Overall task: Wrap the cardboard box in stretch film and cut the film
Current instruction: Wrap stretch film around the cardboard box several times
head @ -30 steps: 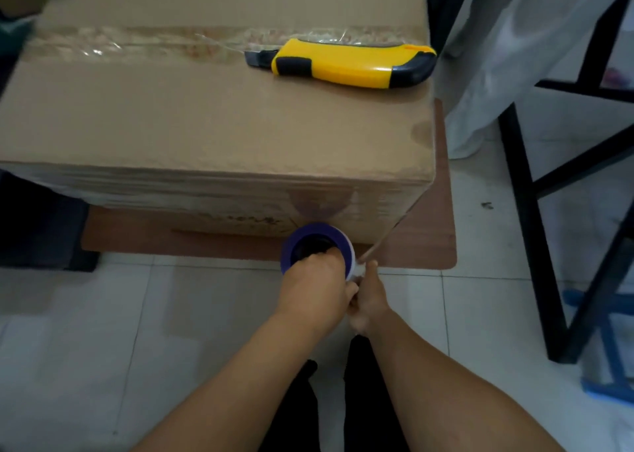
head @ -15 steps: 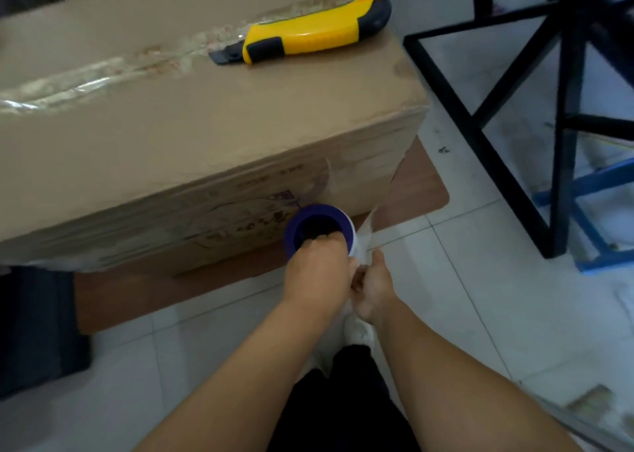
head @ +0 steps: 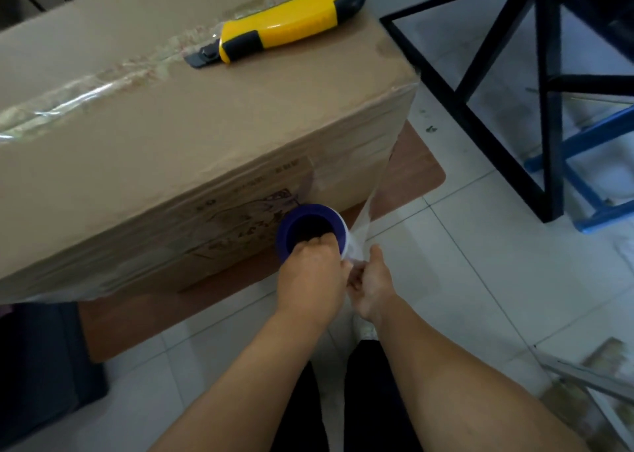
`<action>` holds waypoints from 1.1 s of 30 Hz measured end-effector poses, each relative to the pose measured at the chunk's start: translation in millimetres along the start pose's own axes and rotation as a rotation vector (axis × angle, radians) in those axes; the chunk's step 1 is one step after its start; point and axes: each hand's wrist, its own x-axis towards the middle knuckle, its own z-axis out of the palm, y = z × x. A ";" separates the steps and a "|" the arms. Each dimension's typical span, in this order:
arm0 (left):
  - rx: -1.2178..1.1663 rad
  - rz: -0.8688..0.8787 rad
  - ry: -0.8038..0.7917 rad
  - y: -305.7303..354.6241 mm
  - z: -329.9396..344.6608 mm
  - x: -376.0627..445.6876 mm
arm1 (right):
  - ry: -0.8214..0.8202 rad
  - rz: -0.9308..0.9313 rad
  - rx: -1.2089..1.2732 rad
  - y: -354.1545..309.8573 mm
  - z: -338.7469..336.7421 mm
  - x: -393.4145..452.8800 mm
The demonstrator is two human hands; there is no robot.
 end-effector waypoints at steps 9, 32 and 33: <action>0.107 0.217 0.033 -36.6 6.6 -10.8 | 0.094 -0.114 0.137 42.7 11.9 -5.2; 0.140 0.302 0.024 -120.5 -1.9 -63.3 | 0.018 -0.136 0.158 139.8 51.6 -20.0; 0.140 0.314 0.024 -127.0 -2.8 -65.1 | 0.023 -0.139 0.165 147.2 55.0 -19.5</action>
